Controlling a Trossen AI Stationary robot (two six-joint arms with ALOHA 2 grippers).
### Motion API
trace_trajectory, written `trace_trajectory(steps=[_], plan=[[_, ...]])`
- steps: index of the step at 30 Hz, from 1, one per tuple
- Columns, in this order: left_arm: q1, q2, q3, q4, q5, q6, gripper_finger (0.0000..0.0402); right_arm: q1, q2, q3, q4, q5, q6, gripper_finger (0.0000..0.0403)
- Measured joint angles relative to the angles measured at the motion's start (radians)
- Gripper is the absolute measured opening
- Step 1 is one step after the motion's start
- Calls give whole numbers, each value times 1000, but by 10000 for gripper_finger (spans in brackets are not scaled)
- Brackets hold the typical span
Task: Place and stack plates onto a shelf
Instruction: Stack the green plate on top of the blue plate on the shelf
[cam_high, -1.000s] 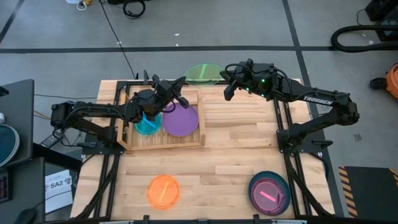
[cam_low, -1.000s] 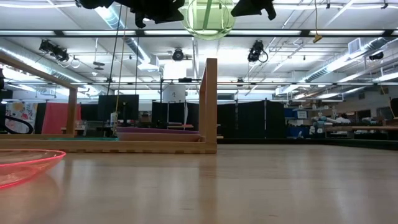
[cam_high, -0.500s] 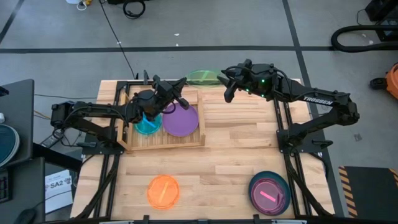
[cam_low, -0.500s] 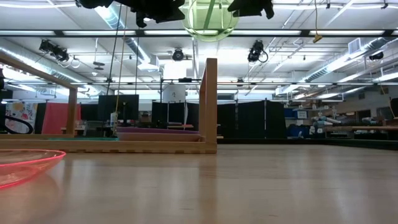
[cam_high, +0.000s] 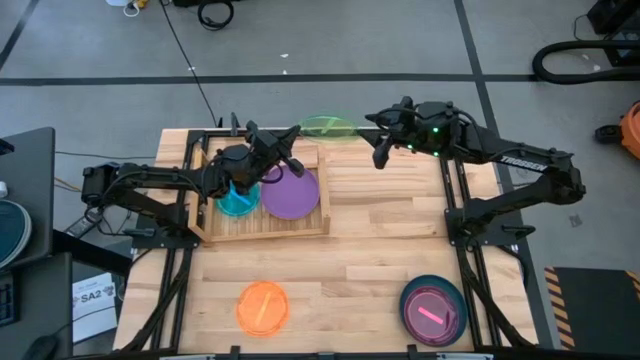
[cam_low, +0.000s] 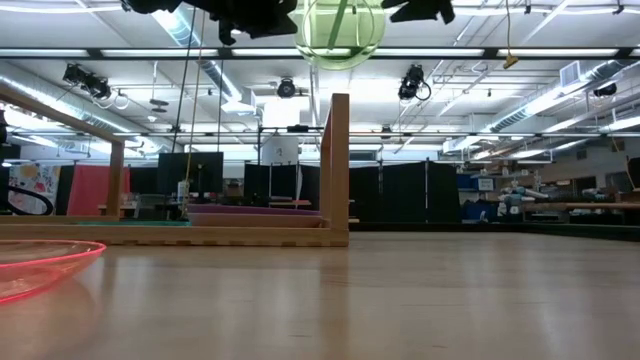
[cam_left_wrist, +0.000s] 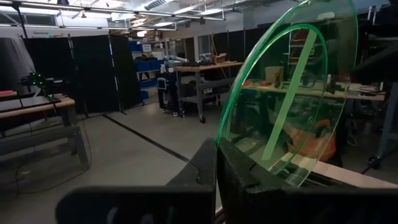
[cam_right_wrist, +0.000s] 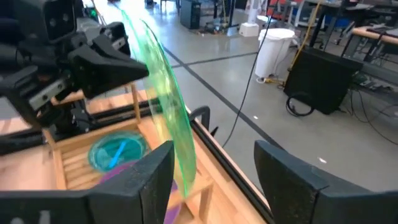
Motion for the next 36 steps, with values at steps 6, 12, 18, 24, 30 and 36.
trace_trajectory(steps=[6,12,18,24,30,36], plan=[[-8,0,0,-24,-1,0,5,0,-97,0,-166,0,0,225],[-29,0,0,-28,0,-1,5,0,-190,0,-330,0,29,225],[-71,-7,0,-39,1,-2,5,0,-242,0,-436,0,63,225],[-112,-78,1,-168,21,-91,5,0,-239,0,-477,-1,64,226],[-117,-208,1,-403,122,-254,5,0,-209,0,-480,-1,61,226],[-83,-350,1,-652,232,-377,5,0,-174,0,-480,-1,54,226]])
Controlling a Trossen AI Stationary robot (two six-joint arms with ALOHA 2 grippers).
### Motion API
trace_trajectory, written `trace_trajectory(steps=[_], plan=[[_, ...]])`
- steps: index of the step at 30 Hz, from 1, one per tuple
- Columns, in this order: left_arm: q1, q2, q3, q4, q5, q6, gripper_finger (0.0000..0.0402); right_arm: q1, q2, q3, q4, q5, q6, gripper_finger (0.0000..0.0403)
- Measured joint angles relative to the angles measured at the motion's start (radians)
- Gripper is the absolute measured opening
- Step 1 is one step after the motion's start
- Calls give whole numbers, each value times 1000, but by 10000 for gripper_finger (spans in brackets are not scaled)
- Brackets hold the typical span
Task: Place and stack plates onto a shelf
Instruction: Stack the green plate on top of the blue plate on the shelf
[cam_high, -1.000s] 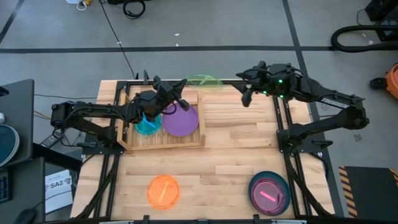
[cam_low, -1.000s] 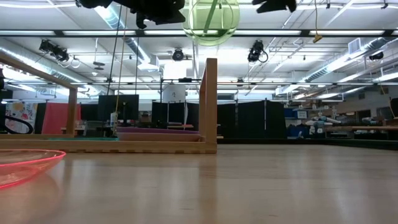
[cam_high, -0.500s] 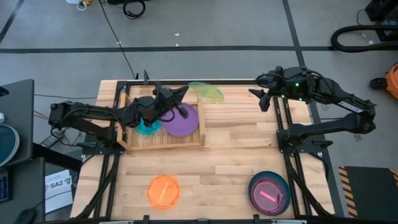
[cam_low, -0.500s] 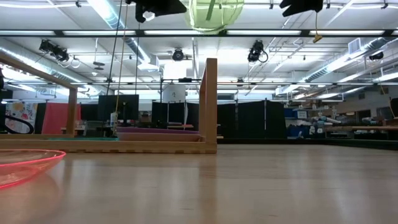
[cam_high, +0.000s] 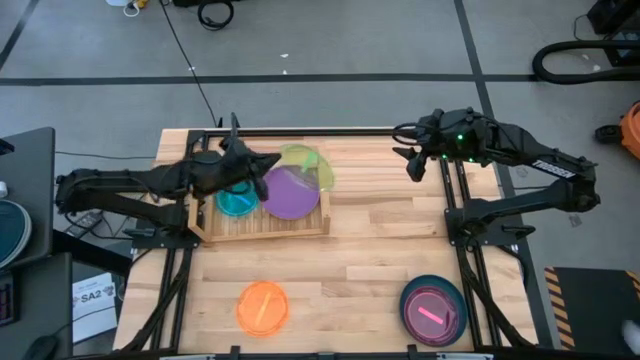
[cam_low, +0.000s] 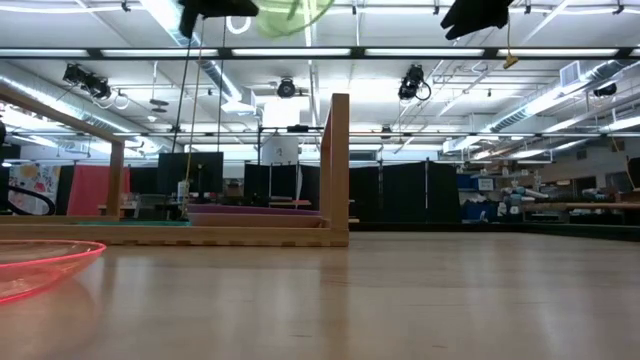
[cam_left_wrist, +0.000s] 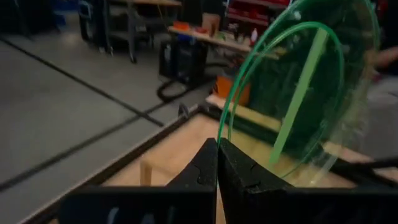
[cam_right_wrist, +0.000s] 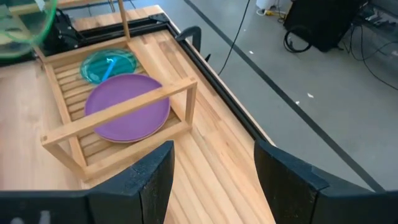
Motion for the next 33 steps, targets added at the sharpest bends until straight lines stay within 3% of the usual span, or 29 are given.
trace_trajectory(steps=[9,17,24,33], plan=[[122,-158,0,-340,181,-102,5,0,49,0,0,0,-1,226],[275,-194,0,-649,341,-102,5,0,80,0,0,0,-1,227],[408,-176,-1,-905,363,-69,5,0,97,0,0,0,-1,227],[548,-115,-1,-1021,359,17,5,0,109,0,0,-2,-1,227]])
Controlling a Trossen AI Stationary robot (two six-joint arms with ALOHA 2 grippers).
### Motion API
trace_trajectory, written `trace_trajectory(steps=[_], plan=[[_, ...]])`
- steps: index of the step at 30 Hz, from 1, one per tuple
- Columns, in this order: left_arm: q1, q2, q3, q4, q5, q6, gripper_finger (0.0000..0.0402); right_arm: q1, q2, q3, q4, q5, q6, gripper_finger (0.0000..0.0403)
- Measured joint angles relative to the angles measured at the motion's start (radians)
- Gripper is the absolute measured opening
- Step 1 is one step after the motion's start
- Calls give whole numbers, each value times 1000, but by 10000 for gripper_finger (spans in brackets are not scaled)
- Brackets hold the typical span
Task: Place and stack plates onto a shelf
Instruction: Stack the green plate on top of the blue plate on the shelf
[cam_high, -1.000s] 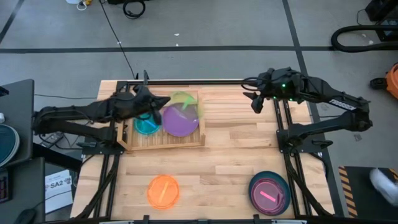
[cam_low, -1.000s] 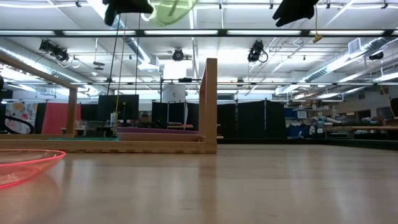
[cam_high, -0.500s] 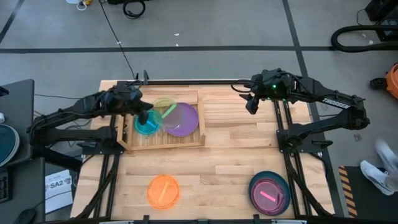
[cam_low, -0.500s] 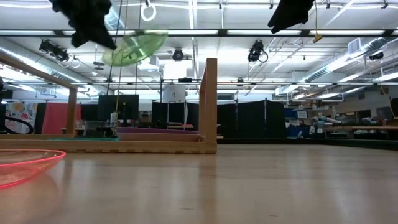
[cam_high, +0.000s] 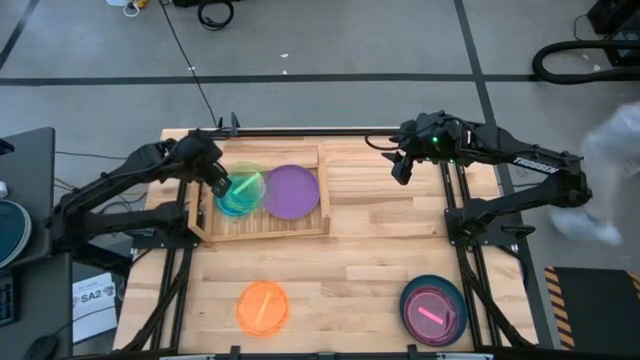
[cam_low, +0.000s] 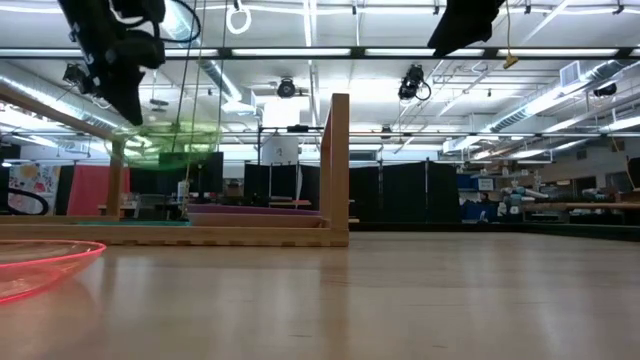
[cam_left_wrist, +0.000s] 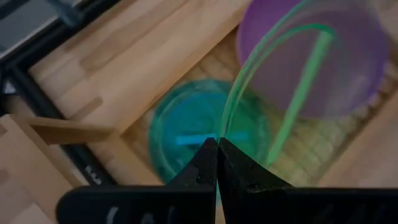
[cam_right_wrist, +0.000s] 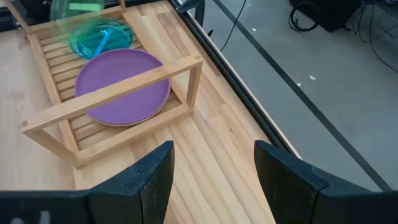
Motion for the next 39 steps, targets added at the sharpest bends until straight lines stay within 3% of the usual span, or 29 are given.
trace_trajectory(steps=[21,39], plan=[[108,344,0,-69,-30,4,5,0,3,0,-2,-1,0,227],[107,411,1,-93,-65,-14,14,0,3,0,-2,0,0,226]])
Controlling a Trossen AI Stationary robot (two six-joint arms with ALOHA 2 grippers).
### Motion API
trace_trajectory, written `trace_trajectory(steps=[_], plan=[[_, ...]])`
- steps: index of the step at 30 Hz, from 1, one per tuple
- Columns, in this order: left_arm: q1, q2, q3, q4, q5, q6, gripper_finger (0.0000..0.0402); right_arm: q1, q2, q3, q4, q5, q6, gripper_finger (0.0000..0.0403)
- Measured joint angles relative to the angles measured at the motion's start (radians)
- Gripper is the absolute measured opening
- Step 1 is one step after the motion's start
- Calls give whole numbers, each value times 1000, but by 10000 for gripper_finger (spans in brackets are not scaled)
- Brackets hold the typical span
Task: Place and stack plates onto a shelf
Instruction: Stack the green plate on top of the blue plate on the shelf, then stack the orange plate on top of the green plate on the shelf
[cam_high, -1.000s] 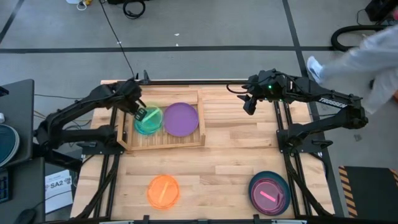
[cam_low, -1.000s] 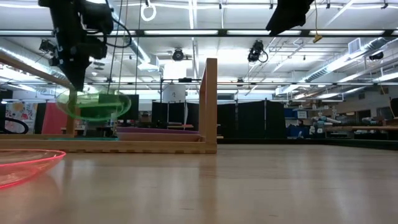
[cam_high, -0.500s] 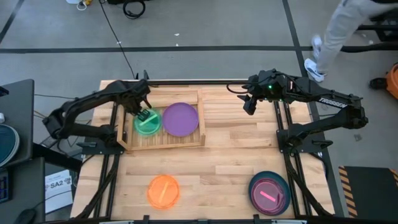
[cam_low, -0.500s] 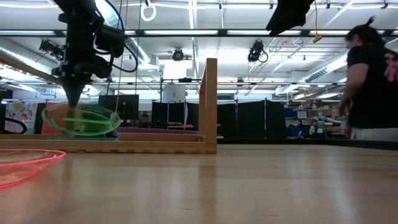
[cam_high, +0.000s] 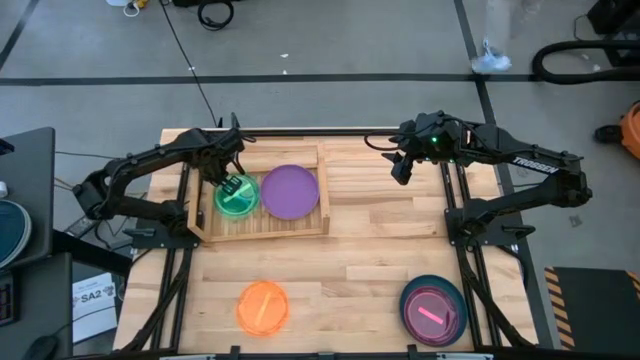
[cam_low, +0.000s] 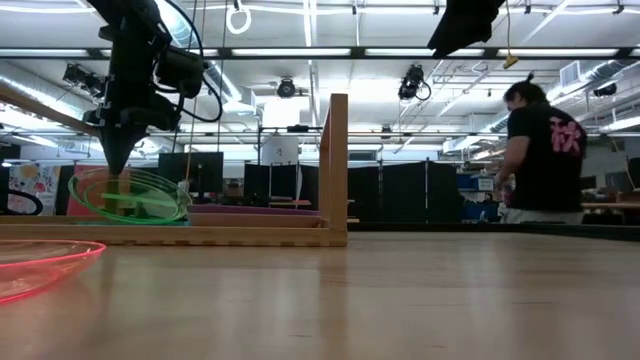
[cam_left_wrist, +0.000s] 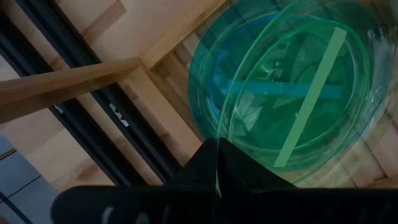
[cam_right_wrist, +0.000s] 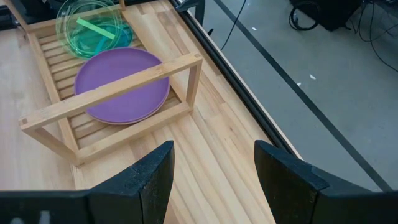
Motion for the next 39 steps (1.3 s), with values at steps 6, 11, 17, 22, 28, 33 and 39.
trace_trajectory(steps=[6,11,17,22,28,33,39], plan=[[0,0,0,0,0,5,15,0,0,0,0,0,0,226],[0,0,0,1,0,6,15,0,0,0,0,0,0,226],[-1,0,0,2,0,6,16,0,0,0,0,0,0,226],[-1,0,0,4,-3,-6,38,0,0,0,0,0,0,226],[-1,0,0,3,-46,-19,92,0,0,0,0,0,0,226],[-2,0,0,4,-45,-19,137,0,0,0,0,0,0,226],[-3,-1,0,10,-45,-19,177,0,0,0,0,0,0,226]])
